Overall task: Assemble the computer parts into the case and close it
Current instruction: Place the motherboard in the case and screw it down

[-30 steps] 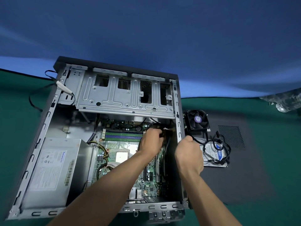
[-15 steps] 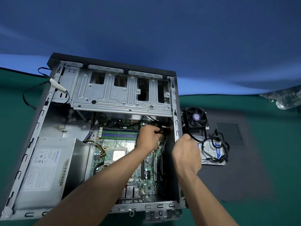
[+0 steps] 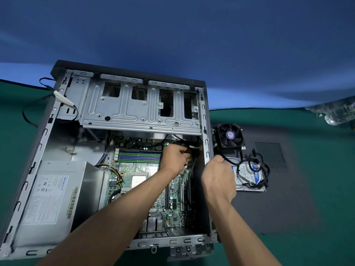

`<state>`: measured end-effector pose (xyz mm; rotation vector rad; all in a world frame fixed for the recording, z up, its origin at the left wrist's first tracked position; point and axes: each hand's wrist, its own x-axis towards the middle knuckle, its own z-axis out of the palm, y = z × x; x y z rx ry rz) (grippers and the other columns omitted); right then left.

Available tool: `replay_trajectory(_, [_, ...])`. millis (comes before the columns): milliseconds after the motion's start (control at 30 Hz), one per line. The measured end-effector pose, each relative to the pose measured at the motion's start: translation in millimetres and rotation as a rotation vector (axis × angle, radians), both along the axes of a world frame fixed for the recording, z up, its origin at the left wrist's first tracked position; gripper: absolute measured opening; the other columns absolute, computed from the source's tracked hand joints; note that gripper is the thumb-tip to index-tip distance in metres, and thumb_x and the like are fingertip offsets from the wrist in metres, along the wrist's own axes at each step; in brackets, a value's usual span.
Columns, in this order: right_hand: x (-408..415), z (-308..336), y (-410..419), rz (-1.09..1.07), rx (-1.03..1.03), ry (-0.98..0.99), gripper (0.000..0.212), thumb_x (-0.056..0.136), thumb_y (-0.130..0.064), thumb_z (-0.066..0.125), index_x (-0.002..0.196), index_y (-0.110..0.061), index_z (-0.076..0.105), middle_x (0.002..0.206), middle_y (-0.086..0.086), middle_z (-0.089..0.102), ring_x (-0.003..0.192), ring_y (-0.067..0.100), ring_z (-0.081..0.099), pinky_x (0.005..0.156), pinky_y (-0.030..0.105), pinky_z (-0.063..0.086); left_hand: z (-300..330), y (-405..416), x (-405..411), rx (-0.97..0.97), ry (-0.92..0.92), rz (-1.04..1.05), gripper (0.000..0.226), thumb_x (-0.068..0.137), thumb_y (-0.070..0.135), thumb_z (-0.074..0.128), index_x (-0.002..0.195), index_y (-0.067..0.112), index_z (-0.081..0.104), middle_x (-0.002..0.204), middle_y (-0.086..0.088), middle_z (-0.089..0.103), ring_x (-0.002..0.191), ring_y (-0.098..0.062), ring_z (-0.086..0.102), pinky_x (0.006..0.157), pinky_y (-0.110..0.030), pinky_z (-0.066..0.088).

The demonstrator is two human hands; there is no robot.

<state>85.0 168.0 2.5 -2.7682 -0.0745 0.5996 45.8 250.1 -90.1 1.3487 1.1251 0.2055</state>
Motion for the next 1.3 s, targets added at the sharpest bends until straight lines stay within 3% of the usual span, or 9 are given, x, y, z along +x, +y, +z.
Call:
replay_trajectory(200, [-0.2, 2.9, 1.3, -0.027, 0.014, 0.014, 0.043, 0.099, -0.016, 0.019, 0.105, -0.004, 0.059, 0.113, 0.016, 0.063, 0.08, 0.025, 0.04, 0.073, 0.034, 0.031, 0.7, -0.7, -1.0, -0.004, -0.026, 0.005, 0.015, 0.087, -0.004, 0.06, 0.098, -0.005, 0.069, 0.073, -0.01, 0.066, 0.063, -0.018, 0.062, 0.077, -0.041, 0.057])
replay_trajectory(333, [-0.3, 2.9, 1.6, -0.03, 0.009, 0.02, 0.042, 0.099, -0.015, 0.019, 0.107, -0.004, 0.059, 0.114, 0.015, 0.063, 0.08, 0.023, 0.039, 0.072, 0.033, 0.031, 1.2, -0.4, -2.9, 0.013, -0.04, -0.015, 0.023, 0.086, -0.004, 0.06, 0.075, 0.013, 0.069, 0.068, -0.005, 0.066, 0.063, -0.017, 0.062, 0.074, -0.039, 0.056])
replay_trajectory(600, [1.3, 3.6, 3.1, -0.084, 0.047, 0.023, 0.048, 0.099, -0.023, 0.02, 0.106, 0.001, 0.061, 0.113, 0.019, 0.063, 0.09, 0.03, 0.051, 0.075, 0.037, 0.031, 1.5, -1.5, -2.6, 0.067, -0.035, -0.018, 0.012, 0.086, -0.001, 0.063, 0.09, 0.002, 0.073, 0.067, -0.001, 0.067, 0.059, -0.008, 0.062, 0.069, -0.029, 0.056])
replay_trajectory(733, [0.6, 2.7, 2.9, -0.073, 0.044, 0.016, 0.048, 0.099, -0.023, 0.02, 0.105, 0.001, 0.061, 0.112, 0.02, 0.063, 0.086, 0.029, 0.048, 0.075, 0.037, 0.031, 1.8, -1.7, -2.6, 0.123, -0.008, -0.056, 0.01, 0.084, 0.002, 0.067, 0.09, 0.002, 0.074, 0.066, -0.001, 0.066, 0.046, 0.006, 0.054, 0.051, -0.011, 0.046])
replay_trajectory(900, [0.9, 2.3, 2.1, -0.065, 0.052, 0.005, 0.048, 0.099, -0.022, 0.02, 0.107, 0.0, 0.062, 0.114, 0.018, 0.063, 0.097, 0.033, 0.055, 0.075, 0.036, 0.031, 2.0, 0.1, -0.2, 0.275, 0.094, -0.164, 0.008, 0.084, 0.007, 0.067, 0.083, 0.002, 0.073, 0.073, -0.012, 0.069, 0.059, -0.021, 0.056, 0.056, -0.027, 0.044])
replay_trajectory(1033, [0.4, 2.5, 2.9, -0.073, 0.048, -0.003, 0.048, 0.099, -0.022, 0.02, 0.108, 0.0, 0.061, 0.115, 0.019, 0.063, 0.1, 0.033, 0.055, 0.075, 0.036, 0.031, -1.5, 2.6, 1.3, 0.366, 0.136, -0.263, 0.012, 0.085, 0.01, 0.065, 0.078, 0.001, 0.069, 0.071, -0.012, 0.066, 0.067, -0.028, 0.063, 0.058, -0.029, 0.044])
replay_trajectory(1167, [2.7, 1.7, 2.8, -0.072, 0.042, 0.003, 0.049, 0.099, -0.022, 0.019, 0.109, 0.001, 0.061, 0.116, 0.019, 0.063, 0.102, 0.034, 0.055, 0.075, 0.035, 0.03, -4.2, 7.7, -0.3, 0.36, 0.135, -0.325, 0.019, 0.087, 0.014, 0.066, 0.098, -0.001, 0.07, 0.092, -0.018, 0.071, 0.084, -0.029, 0.066, 0.076, -0.031, 0.052])
replay_trajectory(1300, [2.2, 1.3, 2.3, -0.042, 0.011, 0.004, 0.047, 0.099, -0.02, 0.019, 0.11, 0.001, 0.06, 0.117, 0.019, 0.062, 0.101, 0.033, 0.055, 0.074, 0.035, 0.029, -5.3, 12.2, -2.8, 0.381, 0.131, -0.358, 0.022, 0.088, 0.018, 0.066, 0.105, 0.005, 0.071, 0.089, -0.011, 0.072, 0.056, -0.012, 0.053, 0.063, -0.024, 0.045])
